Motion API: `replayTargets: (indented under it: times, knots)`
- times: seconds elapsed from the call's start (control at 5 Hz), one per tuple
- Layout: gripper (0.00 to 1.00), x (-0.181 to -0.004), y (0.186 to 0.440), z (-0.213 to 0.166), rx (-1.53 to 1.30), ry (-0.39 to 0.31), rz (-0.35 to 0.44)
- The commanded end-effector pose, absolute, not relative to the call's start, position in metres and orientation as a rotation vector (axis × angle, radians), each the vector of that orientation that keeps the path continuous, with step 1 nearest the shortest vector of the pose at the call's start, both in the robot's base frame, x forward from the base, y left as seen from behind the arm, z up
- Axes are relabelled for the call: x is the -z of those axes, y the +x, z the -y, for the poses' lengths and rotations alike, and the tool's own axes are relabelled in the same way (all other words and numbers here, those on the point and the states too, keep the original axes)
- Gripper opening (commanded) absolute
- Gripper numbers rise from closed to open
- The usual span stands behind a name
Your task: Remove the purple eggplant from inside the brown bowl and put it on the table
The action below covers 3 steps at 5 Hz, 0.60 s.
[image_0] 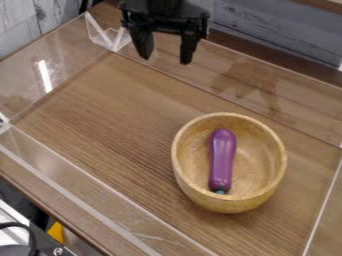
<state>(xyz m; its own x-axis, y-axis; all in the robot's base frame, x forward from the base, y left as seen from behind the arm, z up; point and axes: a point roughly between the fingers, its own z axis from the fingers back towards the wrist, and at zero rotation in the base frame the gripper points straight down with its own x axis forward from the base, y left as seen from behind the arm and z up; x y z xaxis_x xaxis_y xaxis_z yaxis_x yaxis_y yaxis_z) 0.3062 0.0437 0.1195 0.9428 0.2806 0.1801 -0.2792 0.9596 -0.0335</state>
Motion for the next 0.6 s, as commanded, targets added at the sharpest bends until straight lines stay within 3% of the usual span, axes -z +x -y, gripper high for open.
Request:
replayTargets:
  times: [0.0,0.4]
  knots:
    - [1.00,-0.142,0.318,-0.042,-0.154,-0.020,0.261]
    - [1.00,-0.167,0.333,-0.031,-0.001,-0.045,0.326]
